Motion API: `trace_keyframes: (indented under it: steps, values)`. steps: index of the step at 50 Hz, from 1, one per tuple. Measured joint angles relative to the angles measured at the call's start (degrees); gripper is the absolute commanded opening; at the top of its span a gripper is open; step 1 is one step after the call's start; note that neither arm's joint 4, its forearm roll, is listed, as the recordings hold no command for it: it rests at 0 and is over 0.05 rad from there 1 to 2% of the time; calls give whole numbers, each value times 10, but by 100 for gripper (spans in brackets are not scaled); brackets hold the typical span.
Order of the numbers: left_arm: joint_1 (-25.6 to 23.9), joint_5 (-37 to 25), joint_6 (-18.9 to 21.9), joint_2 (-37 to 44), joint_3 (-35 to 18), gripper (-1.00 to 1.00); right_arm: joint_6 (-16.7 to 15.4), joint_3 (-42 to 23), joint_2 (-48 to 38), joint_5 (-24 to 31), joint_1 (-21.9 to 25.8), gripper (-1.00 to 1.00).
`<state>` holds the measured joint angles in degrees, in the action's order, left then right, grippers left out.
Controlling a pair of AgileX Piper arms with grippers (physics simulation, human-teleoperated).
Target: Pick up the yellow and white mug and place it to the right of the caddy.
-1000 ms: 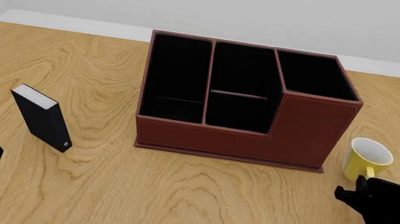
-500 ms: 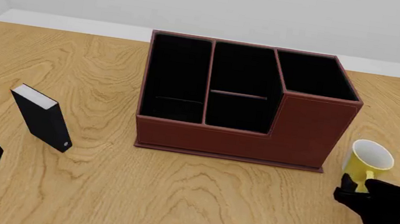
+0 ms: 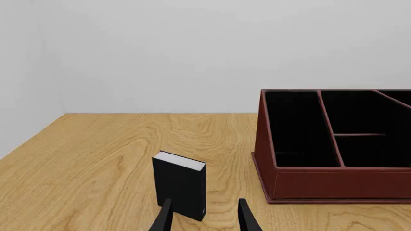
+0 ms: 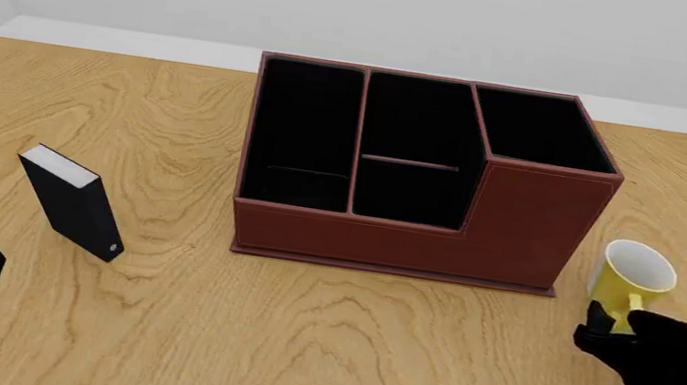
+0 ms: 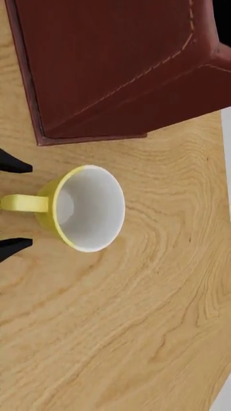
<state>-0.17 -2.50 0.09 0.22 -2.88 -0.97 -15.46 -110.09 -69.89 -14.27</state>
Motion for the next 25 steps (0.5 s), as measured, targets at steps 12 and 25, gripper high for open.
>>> trace_keyframes:
  steps: [12,25]
  values:
    - [0,0,0,0,0,100,-14,25,34,0,-1,100]
    - [0,0,0,0,0,100,-27,48,68,1,-2,100]
